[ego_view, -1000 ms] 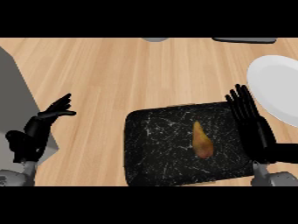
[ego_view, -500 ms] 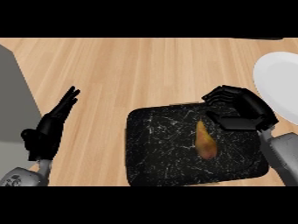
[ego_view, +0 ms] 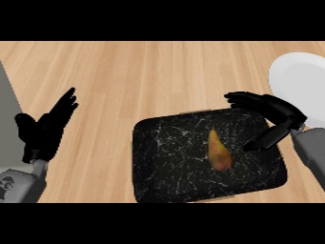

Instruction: Pick the pear from the tray and place it in the plate

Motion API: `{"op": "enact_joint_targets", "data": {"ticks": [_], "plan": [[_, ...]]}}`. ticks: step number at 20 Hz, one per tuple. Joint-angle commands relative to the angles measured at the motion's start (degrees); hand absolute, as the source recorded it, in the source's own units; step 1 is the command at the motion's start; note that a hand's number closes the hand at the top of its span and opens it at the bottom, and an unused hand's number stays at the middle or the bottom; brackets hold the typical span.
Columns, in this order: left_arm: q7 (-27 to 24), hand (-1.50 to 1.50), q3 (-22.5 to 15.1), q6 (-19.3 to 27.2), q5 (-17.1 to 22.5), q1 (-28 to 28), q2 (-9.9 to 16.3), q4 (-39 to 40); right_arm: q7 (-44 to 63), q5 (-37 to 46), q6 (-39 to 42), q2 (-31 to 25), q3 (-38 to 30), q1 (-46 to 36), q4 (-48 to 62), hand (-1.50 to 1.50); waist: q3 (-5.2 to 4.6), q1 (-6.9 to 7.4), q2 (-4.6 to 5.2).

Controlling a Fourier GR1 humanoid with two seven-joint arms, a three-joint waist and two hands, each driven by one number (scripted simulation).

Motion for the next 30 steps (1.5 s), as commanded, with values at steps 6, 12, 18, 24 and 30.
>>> {"op": "enact_joint_targets", "data": {"ticks": [6, 12, 18, 24, 30], "plan": [[2.07, 0.00, 1.26, -0.25, -2.93, -2.44, -2.08, 2.03, -3.12, 11.55, 7.35, 0.29, 2.95, -7.09, 5.24, -1.50, 0.01, -1.12, -0.42], [1.24, 0.00, 2.54, -1.51, -3.48, 3.14, -1.00, -1.35, 4.10, 13.28, 14.47, 1.18, 4.84, -11.80, 4.91, -1.50, -0.02, -1.11, -0.66], [0.26, 0.00, 4.93, -4.74, -3.00, 3.70, -0.64, 0.06, 5.03, 20.81, 14.87, 3.52, 8.07, -14.24, 4.25, -1.50, -0.02, -0.94, -0.56], [1.43, 0.00, 7.24, -5.45, -3.72, 1.61, -0.71, -0.19, 6.17, 27.79, 15.48, 6.71, 10.36, -16.52, 6.47, -1.50, -0.02, -0.74, -0.43], [4.39, 0.00, 6.93, -5.25, -6.73, -2.23, -4.04, 1.05, 2.86, 33.02, 20.22, 5.78, 9.37, -16.37, 7.08, -1.50, 0.00, -1.26, -0.44]]}}
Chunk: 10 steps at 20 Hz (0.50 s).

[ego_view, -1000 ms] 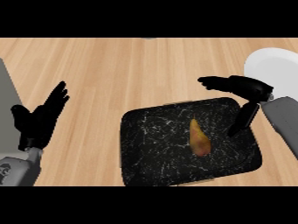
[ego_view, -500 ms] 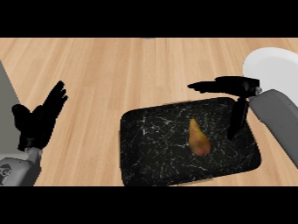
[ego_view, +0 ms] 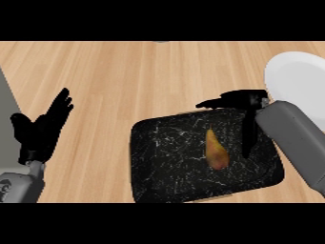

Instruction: Pick the pear from the tray and place it in the plate

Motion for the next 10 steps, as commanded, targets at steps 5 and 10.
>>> {"op": "enact_joint_targets", "data": {"ticks": [5, 10], "plan": [[0.22, 0.00, 4.31, -3.54, -1.06, -1.86, 0.51, 2.81, -1.80, 7.23, 1.33, 2.52, 0.07, 1.75, 1.70, -1.50, -0.11, -0.15, 0.20], [-0.90, 0.00, 4.22, -3.79, -3.33, -2.57, -2.54, 4.02, 0.79, 10.91, 0.01, 7.40, -1.97, -0.30, 4.11, -1.50, -0.12, -0.17, 0.22]]}}
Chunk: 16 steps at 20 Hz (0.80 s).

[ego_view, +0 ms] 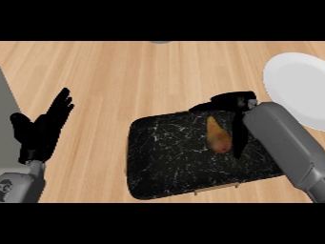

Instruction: Pick the pear from the tray and place it in the plate

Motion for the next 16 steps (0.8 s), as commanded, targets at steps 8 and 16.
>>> {"op": "enact_joint_targets", "data": {"ticks": [8, 16], "plan": [[-2.81, 0.00, 3.15, -0.74, -3.42, -0.76, -2.23, 5.01, -4.02, 8.25, -1.12, 2.53, 0.82, 3.59, 0.27, -1.50, -0.06, -0.25, 0.73], [0.28, 0.00, 2.91, -2.38, -3.41, 0.95, -0.71, -0.44, -9.59, 9.15, 2.50, 3.65, 4.20, 3.26, -1.73, 1.50, -0.04, 0.32, 0.71]]}}
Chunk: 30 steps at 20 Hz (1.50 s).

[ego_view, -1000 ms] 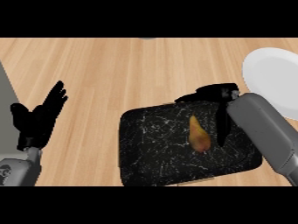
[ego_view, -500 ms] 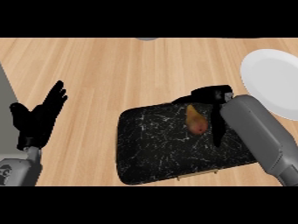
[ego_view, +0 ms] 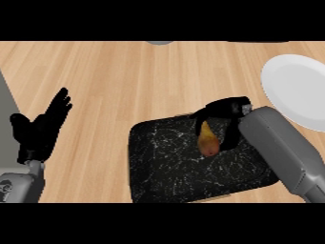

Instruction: Pick the pear from the tray and place it in the plate

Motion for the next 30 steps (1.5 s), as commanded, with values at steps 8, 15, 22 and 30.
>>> {"op": "enact_joint_targets", "data": {"ticks": [8, 15, 22, 30], "plan": [[0.37, 0.00, 1.09, 0.08, -1.28, -0.13, -0.96, 1.03, -2.76, -0.39, -0.13, 3.03, -0.54, 4.98, -1.24, 1.50, 0.51, 0.01, 1.32], [2.79, 0.00, 3.61, 0.16, -0.56, -1.52, 0.74, 0.41, 0.17, 6.65, -29.02, -2.38, -6.50, 15.46, -17.76, 1.50, 0.56, -3.13, 0.68], [2.24, 0.00, 2.93, -0.28, -0.84, 2.66, 0.46, -2.75, -0.55, 7.76, -48.44, -4.70, -16.91, 20.70, -31.31, 1.50, 0.59, -3.23, 0.39], [2.98, 0.00, 2.58, -0.10, -1.53, 0.20, -1.50, -0.97, 7.85, 5.46, -54.16, -6.71, -29.86, 25.34, -40.93, 1.50, 0.50, -1.24, 1.10]]}}
